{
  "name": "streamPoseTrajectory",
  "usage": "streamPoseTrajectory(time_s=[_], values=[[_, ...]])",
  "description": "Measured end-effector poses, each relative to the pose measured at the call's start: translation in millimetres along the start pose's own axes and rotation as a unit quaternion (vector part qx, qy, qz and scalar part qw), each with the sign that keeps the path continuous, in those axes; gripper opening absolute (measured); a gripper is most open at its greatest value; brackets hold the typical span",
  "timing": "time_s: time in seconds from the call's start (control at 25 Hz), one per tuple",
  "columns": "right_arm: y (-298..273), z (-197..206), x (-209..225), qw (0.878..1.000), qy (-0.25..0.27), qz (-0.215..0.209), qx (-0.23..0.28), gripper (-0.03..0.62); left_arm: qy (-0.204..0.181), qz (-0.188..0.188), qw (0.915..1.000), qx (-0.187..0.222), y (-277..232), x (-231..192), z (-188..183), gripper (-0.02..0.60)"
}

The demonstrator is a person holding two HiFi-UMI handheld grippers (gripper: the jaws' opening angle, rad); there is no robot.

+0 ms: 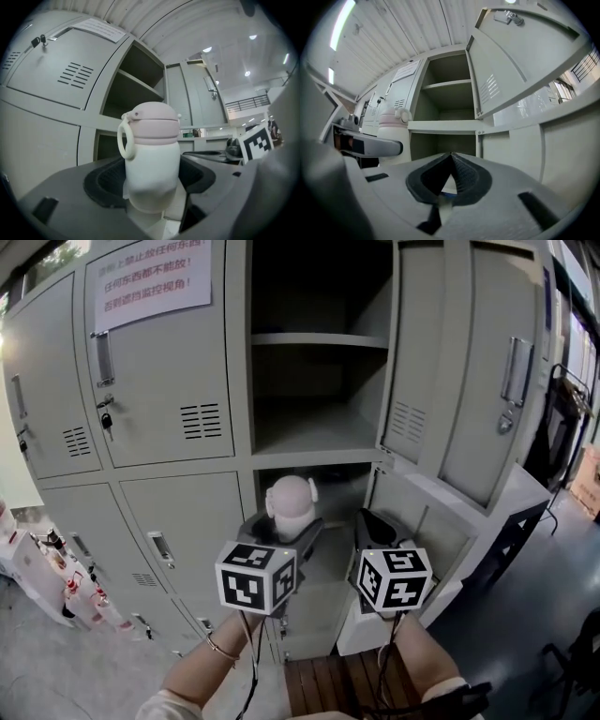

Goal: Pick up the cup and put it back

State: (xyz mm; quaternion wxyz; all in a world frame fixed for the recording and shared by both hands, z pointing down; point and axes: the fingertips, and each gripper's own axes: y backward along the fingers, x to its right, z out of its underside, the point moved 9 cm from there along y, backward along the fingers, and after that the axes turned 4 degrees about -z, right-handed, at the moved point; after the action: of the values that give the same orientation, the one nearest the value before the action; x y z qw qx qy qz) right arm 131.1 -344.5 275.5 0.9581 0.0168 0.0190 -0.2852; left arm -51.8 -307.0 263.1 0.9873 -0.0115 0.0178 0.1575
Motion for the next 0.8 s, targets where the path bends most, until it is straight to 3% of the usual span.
streamPoseTrajectory(time_s=[0.24,0.44,0.8], values=[[-10,-32,2,1.0,0.015,-0.008,0.007,-0.009,-0.023,-0.005,0.9996,0.015,-4,-1,-42,0.336],[-18,-61,5,1.0,0.008,-0.029,0.007,-0.008,-0.023,0.008,0.9995,0.018,-11,-2,-75,0.336],[-28,-100,4,0.999,0.043,-0.031,0.008,-0.008,-0.033,0.008,0.9986,0.04,-21,-4,-122,0.337]])
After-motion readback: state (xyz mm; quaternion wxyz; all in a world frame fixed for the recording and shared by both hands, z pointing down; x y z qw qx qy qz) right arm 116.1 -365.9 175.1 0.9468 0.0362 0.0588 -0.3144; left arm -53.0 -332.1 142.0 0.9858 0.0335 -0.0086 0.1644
